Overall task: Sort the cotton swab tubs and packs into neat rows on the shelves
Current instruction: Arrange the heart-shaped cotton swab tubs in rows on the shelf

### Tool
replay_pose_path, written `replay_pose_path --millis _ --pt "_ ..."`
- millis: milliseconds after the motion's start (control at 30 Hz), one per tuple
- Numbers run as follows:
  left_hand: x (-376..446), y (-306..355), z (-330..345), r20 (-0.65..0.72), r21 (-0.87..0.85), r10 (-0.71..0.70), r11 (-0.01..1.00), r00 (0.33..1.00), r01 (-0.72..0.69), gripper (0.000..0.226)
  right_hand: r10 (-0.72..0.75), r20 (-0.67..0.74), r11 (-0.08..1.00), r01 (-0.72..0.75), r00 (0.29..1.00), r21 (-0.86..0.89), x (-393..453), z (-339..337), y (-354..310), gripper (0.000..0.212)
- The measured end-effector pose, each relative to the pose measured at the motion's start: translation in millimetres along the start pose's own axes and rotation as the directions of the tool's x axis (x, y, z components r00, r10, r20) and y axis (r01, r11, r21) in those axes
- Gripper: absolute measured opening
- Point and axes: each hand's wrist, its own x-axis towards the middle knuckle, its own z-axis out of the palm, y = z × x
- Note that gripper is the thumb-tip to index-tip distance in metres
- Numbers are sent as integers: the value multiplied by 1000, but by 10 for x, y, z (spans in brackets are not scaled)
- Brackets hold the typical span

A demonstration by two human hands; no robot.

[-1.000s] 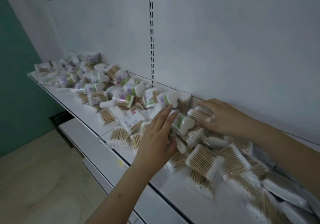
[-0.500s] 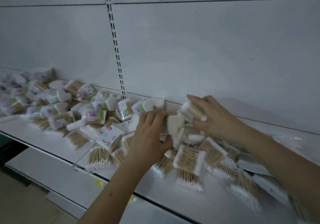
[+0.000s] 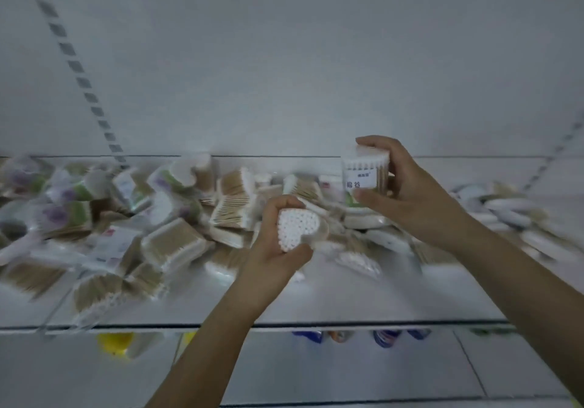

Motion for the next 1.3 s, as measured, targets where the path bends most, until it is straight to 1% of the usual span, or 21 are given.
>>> replay_pose_path --millis 33,100,133,167,233,300,400,433,500,533,633,733,833,933,1033,1100,1167,1200,1233,1300 --pt "22 -28 108 53 -70 -28 997 998 32 50 49 -26 993 -46 998 109 -152 -78 29 59" --pt "78 -73 369 152 -258 -100 956 983 137 48 128 -57 952 -106 990 286 -406 -266 92 62" --pt "103 -84 514 177 -320 -130 930 976 181 46 150 -92 936 -112 984 333 -520 -380 120 63" --pt "123 -91 662 176 -343 -147 918 973 201 44 167 -140 923 -105 976 370 -629 -507 137 63" --pt "151 -84 947 185 -369 -161 903 970 220 39 186 -249 907 -69 950 415 -827 -767 126 60" --pt "177 -63 1238 242 -375 -162 894 957 246 37 204 -346 899 -36 916 437 -1024 -1016 98 56" --pt "206 -10 1711 305 -404 -181 865 935 299 46 208 -458 917 -9 864 399 -1341 -1381 110 54" --pt "214 1 1884 317 -401 -180 864 931 304 41 204 -482 927 -10 852 374 -1451 -1510 146 53" --pt "220 6 2252 338 -366 -132 894 932 259 21 206 -515 938 -18 832 346 -1663 -1788 223 52" --pt "225 3 2445 351 -347 -109 907 930 237 17 209 -536 940 -18 818 340 -1765 -1944 267 50" --pt "299 9 3087 380 -287 -83 936 921 202 16 208 -586 941 2 783 337 -2079 -2478 463 51" --pt "427 29 3768 394 -220 -43 966 918 139 22 206 -634 955 -12 745 295 -2370 -3029 716 56" --pt "528 44 4374 362 -178 -26 979 932 96 38 210 -668 965 -44 713 257 -2619 -3536 997 58" --pt "656 4 4812 325 -172 -92 973 941 154 61 239 -691 959 -54 683 278 -2776 -3935 1261 54" --pt "838 -78 5129 315 -148 -155 967 937 210 82 269 -693 954 -87 669 286 -2824 -4222 1528 56" --pt "986 -106 5323 309 -118 -179 967 934 224 94 282 -688 953 -110 669 284 -2803 -4383 1682 58" --pt "1174 -133 5505 307 -61 -182 976 934 210 104 283 -685 954 -120 672 276 -2753 -4543 1823 54" --pt "1279 -135 5593 309 -28 -173 981 935 191 104 283 -686 953 -120 671 277 -2716 -4631 1899 52" --pt "1392 -133 5674 310 2 -159 986 937 167 97 283 -689 954 -120 668 276 -2674 -4721 1981 51" --pt "1619 -127 5809 305 37 -125 992 944 120 76 278 -690 957 -130 668 260 -2561 -4888 2151 49"
